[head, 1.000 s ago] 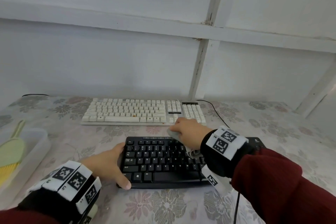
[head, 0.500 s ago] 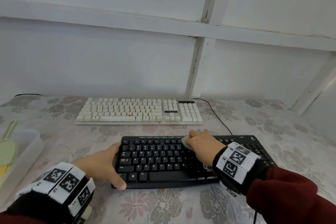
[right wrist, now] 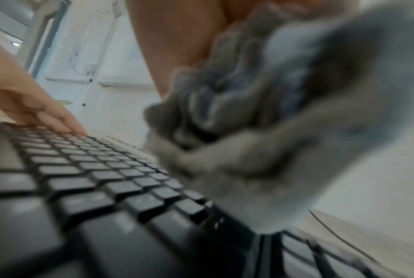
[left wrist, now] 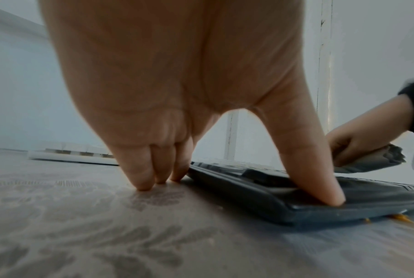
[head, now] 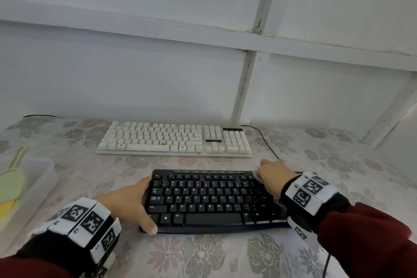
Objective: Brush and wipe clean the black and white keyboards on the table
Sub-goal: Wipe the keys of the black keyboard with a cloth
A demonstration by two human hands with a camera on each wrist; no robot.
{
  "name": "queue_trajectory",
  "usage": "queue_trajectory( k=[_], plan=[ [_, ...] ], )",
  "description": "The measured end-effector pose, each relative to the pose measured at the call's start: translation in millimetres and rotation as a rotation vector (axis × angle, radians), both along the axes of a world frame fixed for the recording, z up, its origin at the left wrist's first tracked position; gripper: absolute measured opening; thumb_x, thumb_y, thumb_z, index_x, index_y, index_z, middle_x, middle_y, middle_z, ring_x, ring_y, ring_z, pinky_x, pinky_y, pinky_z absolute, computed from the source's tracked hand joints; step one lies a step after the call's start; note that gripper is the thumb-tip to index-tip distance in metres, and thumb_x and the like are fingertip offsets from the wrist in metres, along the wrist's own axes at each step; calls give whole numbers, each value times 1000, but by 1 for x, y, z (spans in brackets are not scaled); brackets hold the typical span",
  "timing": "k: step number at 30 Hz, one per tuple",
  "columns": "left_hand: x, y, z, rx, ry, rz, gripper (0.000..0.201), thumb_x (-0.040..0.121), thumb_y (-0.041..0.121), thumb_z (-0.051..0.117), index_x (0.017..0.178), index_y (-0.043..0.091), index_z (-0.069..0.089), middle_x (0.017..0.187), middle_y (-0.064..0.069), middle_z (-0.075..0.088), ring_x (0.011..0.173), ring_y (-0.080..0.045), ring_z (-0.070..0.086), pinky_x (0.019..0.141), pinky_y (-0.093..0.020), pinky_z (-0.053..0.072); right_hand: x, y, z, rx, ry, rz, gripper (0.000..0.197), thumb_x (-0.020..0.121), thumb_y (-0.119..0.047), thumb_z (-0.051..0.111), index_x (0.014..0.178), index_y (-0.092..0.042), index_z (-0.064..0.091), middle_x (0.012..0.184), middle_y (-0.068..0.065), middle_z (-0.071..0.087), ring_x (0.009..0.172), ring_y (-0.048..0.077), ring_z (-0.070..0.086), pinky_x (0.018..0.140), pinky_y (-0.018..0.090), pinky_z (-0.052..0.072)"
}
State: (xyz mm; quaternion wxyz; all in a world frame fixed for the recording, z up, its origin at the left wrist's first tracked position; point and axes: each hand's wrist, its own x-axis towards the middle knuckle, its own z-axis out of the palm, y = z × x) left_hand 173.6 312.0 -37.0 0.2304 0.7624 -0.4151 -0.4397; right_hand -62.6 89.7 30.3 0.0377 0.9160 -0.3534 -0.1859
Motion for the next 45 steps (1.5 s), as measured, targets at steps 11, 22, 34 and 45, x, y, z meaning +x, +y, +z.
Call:
queue_trajectory(
  k=[11,22,34,45],
  plan=[
    [2,0,-3,13,22,25,136,31,32,92,143,30,15,134,20,43,124,-11,46,109,-38,36,66,64,-16,84,-118,315,34,84,9,43,65,-16,31,109,11,38,110,33,39,78,37,31],
    [3,1,-1,-5,34,-6,152,16,49,91,144,28,13,138,17,40,128,-12,41,111,-40,33,-10,10,-14,44,-149,102,38,80,17,38,94,-17,44,113,5,41,90,23,30,75,30,30],
    [-3,0,2,-16,24,-7,124,36,26,90,137,34,18,131,16,48,121,-10,48,108,-38,37,40,42,6,80,-88,232,18,89,0,51,104,-7,58,127,7,44,119,30,40,102,40,39],
    [-7,0,5,-93,-116,-73,120,37,35,86,139,29,23,138,14,38,130,-9,37,111,-37,33,1,21,-12,90,-174,91,32,78,16,45,87,-15,42,104,2,35,94,23,31,77,33,35]
  ],
)
